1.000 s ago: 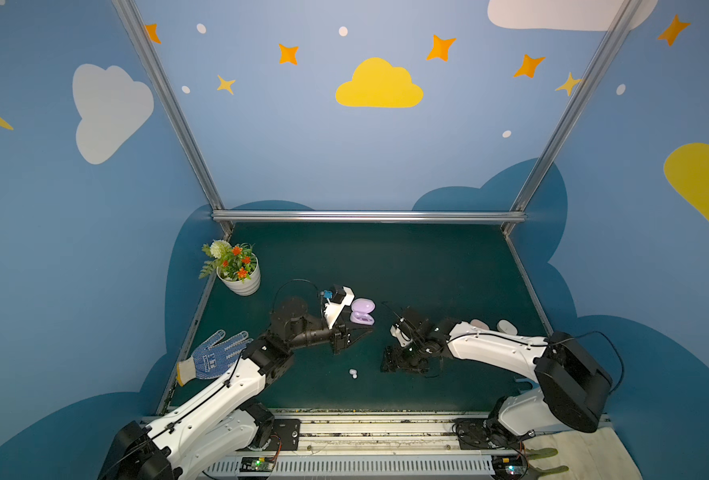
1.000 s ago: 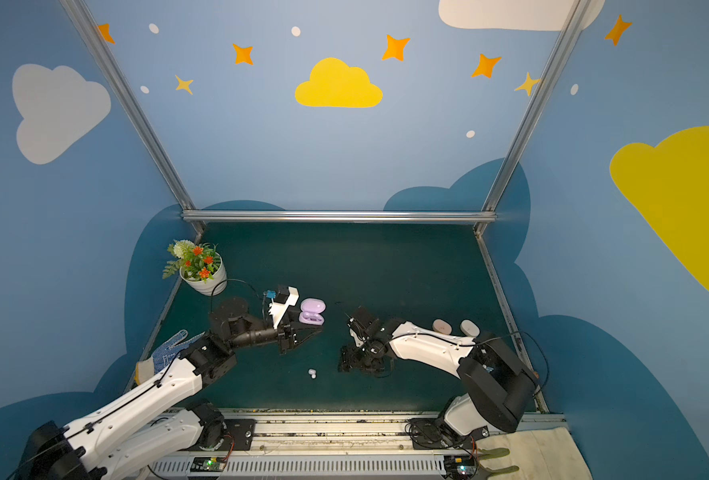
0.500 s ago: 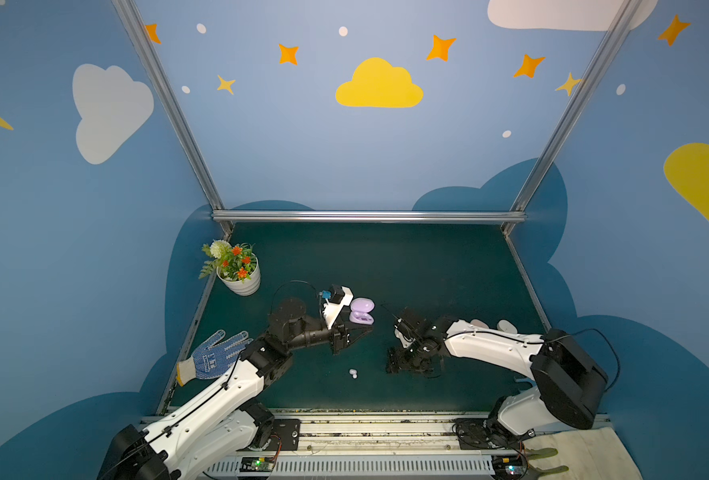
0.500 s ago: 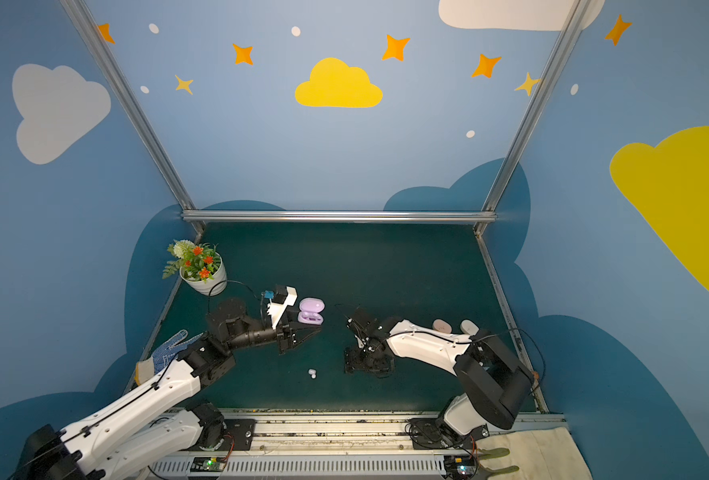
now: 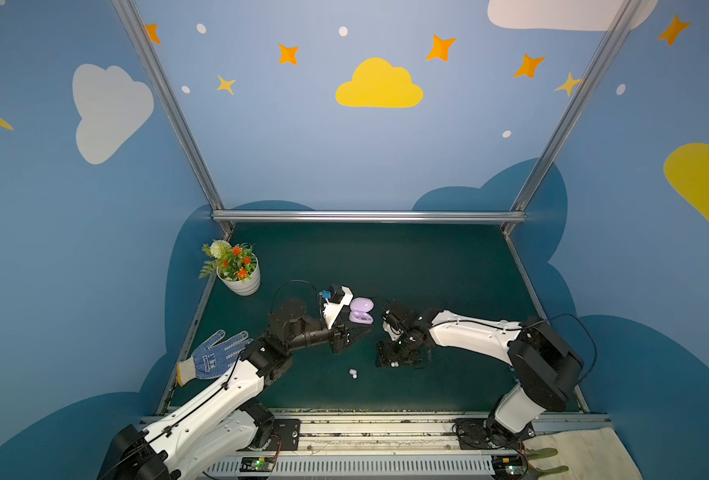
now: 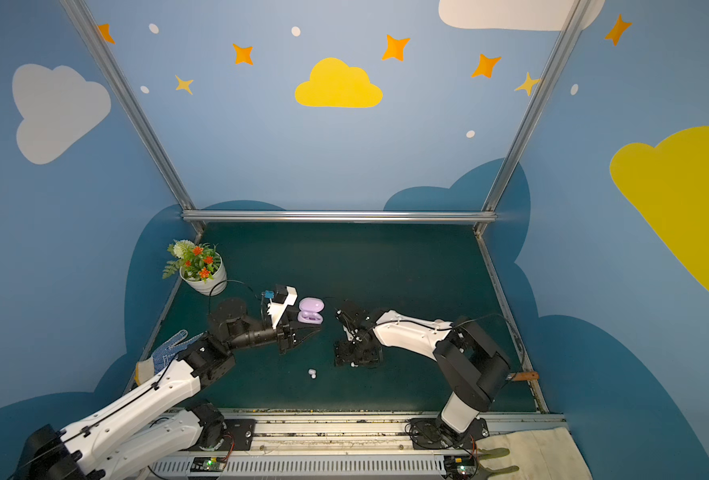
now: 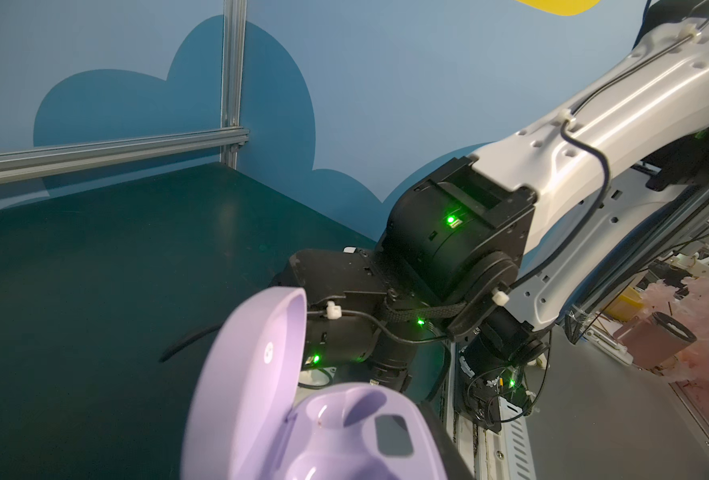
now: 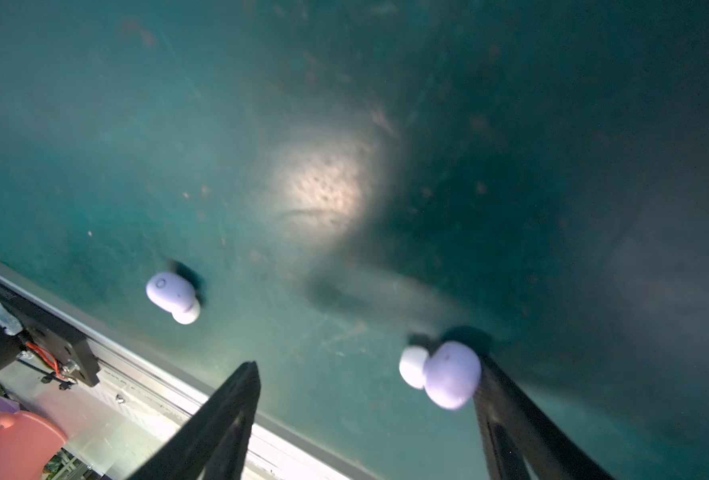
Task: Insert the wireless bluetooth earbuds into the charging case
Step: 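Move the open right gripper over the nearer lavender earbud and lower it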
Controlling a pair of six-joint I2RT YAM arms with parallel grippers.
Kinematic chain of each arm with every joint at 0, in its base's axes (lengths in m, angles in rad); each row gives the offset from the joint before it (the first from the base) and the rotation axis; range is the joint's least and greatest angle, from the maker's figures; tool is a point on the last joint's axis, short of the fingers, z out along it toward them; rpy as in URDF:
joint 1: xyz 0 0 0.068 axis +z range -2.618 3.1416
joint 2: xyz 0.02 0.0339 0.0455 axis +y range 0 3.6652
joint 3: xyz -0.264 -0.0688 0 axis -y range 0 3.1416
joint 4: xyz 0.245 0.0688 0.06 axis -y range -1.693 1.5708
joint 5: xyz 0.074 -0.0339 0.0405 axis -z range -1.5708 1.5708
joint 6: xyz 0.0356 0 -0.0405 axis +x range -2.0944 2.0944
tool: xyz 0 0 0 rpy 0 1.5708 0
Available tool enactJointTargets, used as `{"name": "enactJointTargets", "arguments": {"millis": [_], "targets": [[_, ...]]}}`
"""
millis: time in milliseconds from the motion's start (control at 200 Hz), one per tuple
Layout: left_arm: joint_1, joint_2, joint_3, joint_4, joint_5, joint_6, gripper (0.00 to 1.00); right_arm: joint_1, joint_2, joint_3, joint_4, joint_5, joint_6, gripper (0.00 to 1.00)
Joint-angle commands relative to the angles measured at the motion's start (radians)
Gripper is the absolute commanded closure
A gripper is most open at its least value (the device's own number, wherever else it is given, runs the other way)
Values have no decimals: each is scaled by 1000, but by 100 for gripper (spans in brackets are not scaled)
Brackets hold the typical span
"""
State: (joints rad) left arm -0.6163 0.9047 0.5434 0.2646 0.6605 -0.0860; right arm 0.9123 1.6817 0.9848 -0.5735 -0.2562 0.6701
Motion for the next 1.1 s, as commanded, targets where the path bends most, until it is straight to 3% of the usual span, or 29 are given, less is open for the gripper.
{"name": "enactJointTargets", "arguments": {"millis": [0, 766, 1096], "targets": [[-2, -18, -13, -9, -11, 9, 78, 2, 33, 44, -21, -24, -41, 21], [-1, -30, -14, -12, -23, 14, 78, 24, 46, 112, -3, -137, -49, 21], [0, -51, -11, -31, -39, 8, 78, 33, 34, 146, -77, -35, -34, 22]]}}
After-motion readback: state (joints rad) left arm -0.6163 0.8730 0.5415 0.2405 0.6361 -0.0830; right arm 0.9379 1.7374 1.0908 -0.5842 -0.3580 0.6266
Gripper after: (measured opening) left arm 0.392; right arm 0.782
